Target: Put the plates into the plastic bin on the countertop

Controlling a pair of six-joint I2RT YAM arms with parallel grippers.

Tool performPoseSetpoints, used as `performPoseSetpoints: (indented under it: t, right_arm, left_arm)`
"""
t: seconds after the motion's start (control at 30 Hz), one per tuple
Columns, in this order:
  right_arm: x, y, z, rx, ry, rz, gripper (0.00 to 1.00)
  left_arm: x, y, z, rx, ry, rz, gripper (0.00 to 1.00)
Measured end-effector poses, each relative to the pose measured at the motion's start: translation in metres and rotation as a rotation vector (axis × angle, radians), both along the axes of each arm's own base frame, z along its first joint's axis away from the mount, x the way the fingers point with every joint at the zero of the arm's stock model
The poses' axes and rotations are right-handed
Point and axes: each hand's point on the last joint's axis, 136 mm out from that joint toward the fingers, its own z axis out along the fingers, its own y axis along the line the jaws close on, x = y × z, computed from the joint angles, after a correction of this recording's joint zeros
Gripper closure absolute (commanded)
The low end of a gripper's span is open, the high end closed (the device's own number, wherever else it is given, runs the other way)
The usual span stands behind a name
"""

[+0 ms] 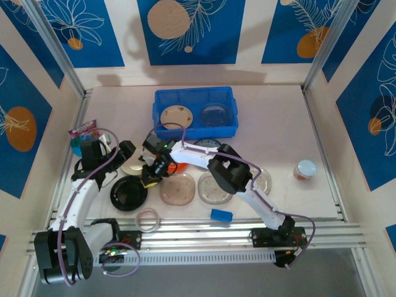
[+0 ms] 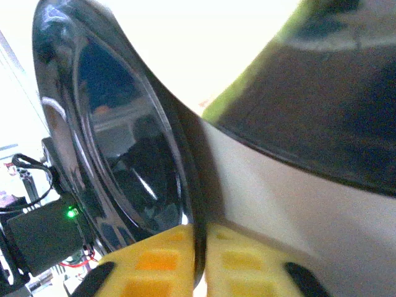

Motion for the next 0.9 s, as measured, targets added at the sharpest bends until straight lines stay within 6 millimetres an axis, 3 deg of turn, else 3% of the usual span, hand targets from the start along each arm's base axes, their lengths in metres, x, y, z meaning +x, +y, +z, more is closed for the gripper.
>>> performPoseSetpoints:
  t: [0.3, 0.47, 0.67, 0.9]
  right_arm:
    - [-0.001, -0.005, 0.002, -0.002, -0.005, -0.006, 1.0]
    - [0.001, -0.013, 0.01, -0.008, -0.022, -0.019, 1.0]
    - [0.013, -0.019, 0.042, 0.031, -0.06, -0.045, 1.0]
    - [0.049, -0.039, 0.08, 0.064, -0.099, -0.128, 1.0]
  left_arm:
    - [-0.002, 0.0, 0.001, 0.017, 0.006, -0.013, 0.2]
    - [0.001, 0.0, 0.018, 0.025, -0.032, -0.016, 0.19]
    - [0.007, 0.001, 0.041, 0.031, -0.078, -0.016, 0.19]
    - [0.019, 0.001, 0.084, 0.034, -0.156, -0.024, 0.19]
